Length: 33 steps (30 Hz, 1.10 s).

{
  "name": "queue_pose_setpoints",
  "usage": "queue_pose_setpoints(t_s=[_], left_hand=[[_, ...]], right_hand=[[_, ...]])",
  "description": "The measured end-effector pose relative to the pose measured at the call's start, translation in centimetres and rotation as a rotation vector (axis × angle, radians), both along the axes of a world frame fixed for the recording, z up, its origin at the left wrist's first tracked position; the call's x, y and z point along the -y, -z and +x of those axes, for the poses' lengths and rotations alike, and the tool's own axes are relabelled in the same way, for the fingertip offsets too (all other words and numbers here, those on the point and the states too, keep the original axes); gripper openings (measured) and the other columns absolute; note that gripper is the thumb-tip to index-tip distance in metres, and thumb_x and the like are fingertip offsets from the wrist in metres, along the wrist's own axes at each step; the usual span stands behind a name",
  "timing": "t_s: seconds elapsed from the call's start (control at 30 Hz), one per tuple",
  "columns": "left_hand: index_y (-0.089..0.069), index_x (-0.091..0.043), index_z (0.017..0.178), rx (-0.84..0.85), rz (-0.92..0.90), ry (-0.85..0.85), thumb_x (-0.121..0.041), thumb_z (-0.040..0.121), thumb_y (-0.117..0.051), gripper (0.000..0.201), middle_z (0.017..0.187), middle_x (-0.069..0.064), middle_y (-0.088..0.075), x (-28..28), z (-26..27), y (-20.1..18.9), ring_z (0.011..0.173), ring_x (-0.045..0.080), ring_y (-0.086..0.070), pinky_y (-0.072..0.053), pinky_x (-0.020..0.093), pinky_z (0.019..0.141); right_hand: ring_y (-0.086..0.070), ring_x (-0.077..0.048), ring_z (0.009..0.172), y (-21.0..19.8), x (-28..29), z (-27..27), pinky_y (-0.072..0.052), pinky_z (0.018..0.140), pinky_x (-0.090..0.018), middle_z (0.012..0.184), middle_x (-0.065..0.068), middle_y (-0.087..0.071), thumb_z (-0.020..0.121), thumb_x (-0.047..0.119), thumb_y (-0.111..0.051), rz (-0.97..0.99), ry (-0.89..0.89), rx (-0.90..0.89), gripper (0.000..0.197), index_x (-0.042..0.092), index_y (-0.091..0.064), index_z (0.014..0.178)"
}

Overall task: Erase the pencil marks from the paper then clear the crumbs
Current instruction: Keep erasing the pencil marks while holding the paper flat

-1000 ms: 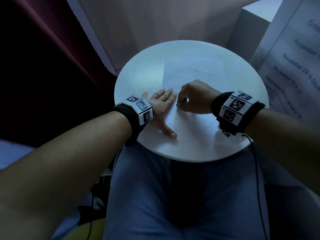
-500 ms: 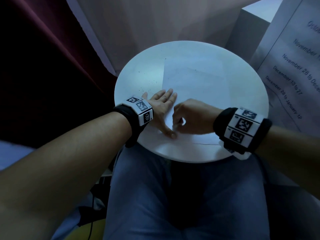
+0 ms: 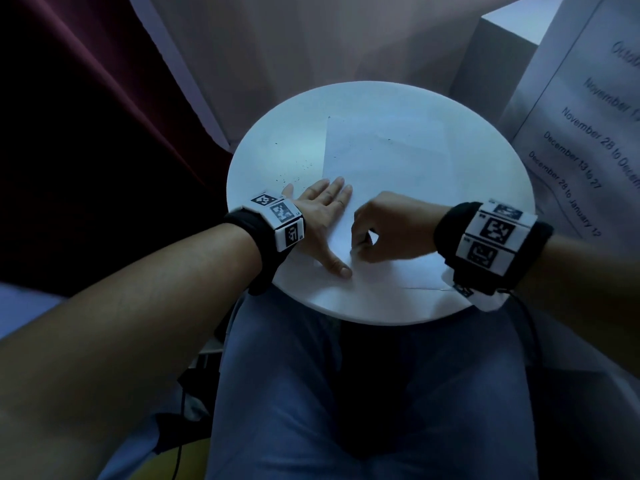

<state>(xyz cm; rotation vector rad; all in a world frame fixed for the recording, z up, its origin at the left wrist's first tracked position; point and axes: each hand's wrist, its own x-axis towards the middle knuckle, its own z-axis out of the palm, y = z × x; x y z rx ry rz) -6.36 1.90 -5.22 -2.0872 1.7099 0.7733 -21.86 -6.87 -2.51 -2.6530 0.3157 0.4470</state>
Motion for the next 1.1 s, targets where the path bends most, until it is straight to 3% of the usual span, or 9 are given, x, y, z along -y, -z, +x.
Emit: queue_pose_setpoints(t_s=[0.1,0.17,0.3,0.5,0.7,0.77,0.9,1.0,1.1], left_hand=[[0.027,-0.028,0.152,0.000,-0.014,-0.006,-0.089,0.052,-0.066,0.149,0.160,-0.010,0.032,-0.1,-0.1,-0.2,0.148,0.013,0.025,0.004,0.064,0.117],[0.027,-0.027,0.152,0.001,-0.017,-0.007,-0.088,0.053,-0.067,0.150,0.160,-0.010,0.032,-0.1,-0.1,-0.2,0.148,0.013,0.025,0.004,0.064,0.117],[0.028,-0.026,0.152,0.012,-0.002,0.003,-0.089,0.049,-0.066,0.153,0.159,-0.009,0.033,0.0,-0.2,-0.1,0.148,0.015,0.025,0.004,0.065,0.116],[0.030,-0.028,0.150,-0.006,-0.001,-0.014,-0.088,0.050,-0.068,0.152,0.159,-0.010,0.034,-0.1,-0.2,-0.3,0.148,0.013,0.027,0.006,0.063,0.117],[0.030,-0.025,0.151,0.017,0.009,0.004,-0.090,0.049,-0.066,0.154,0.159,-0.009,0.034,0.1,-0.3,-0.2,0.148,0.014,0.027,0.004,0.064,0.117],[0.030,-0.026,0.151,0.011,0.008,0.003,-0.089,0.050,-0.067,0.153,0.159,-0.009,0.034,0.1,-0.3,-0.2,0.148,0.014,0.027,0.005,0.064,0.117],[0.029,-0.026,0.151,0.005,0.004,0.001,-0.088,0.051,-0.067,0.153,0.159,-0.009,0.034,-0.1,-0.3,-0.4,0.148,0.014,0.027,0.005,0.064,0.117],[0.030,-0.026,0.151,0.005,0.008,-0.002,-0.089,0.049,-0.067,0.154,0.158,-0.010,0.035,0.1,-0.2,-0.2,0.147,0.013,0.027,0.006,0.063,0.117],[0.029,-0.026,0.151,0.016,0.013,0.004,-0.091,0.048,-0.065,0.154,0.159,-0.009,0.035,0.0,-0.2,-0.2,0.148,0.014,0.027,0.005,0.063,0.117]], right_hand=[[-0.064,-0.026,0.077,0.1,2.2,1.1,-0.053,0.072,-0.036,0.079,-0.002,-0.069,0.077,0.023,-0.060,-0.128,0.129,0.109,0.012,0.020,-0.070,0.073],[-0.063,-0.029,0.074,0.3,1.4,1.1,-0.052,0.069,-0.038,0.077,-0.006,-0.068,0.077,0.022,-0.058,-0.151,0.098,0.129,0.014,0.015,-0.068,0.071],[-0.061,-0.026,0.067,0.1,-2.4,-0.4,-0.051,0.065,-0.038,0.072,-0.005,-0.067,0.077,0.024,-0.060,-0.047,-0.078,-0.002,0.016,0.013,-0.071,0.071],[-0.063,-0.026,0.073,0.2,2.4,1.3,-0.054,0.071,-0.037,0.076,-0.001,-0.068,0.076,0.025,-0.058,-0.120,0.113,0.130,0.013,0.020,-0.070,0.072],[-0.054,-0.014,0.067,-0.2,-1.8,-1.0,-0.046,0.067,-0.027,0.072,0.009,-0.060,0.075,0.018,-0.064,0.033,-0.079,0.014,0.009,0.019,-0.072,0.073],[-0.056,-0.013,0.071,-0.2,0.0,-0.4,-0.047,0.072,-0.027,0.076,0.008,-0.064,0.076,0.018,-0.066,0.011,0.005,0.080,0.008,0.019,-0.073,0.076],[-0.062,-0.022,0.077,0.3,3.7,0.7,-0.052,0.073,-0.033,0.078,0.000,-0.068,0.077,0.022,-0.067,-0.086,0.248,0.201,0.007,0.017,-0.072,0.075],[-0.058,-0.017,0.071,0.5,1.8,-0.3,-0.050,0.071,-0.029,0.075,0.003,-0.066,0.074,0.020,-0.067,-0.054,0.135,0.153,0.006,0.019,-0.071,0.072],[-0.055,-0.011,0.072,0.0,1.1,-1.0,-0.042,0.068,-0.022,0.082,0.007,-0.065,0.081,0.021,-0.066,-0.013,0.053,0.067,0.008,0.018,-0.074,0.080]])
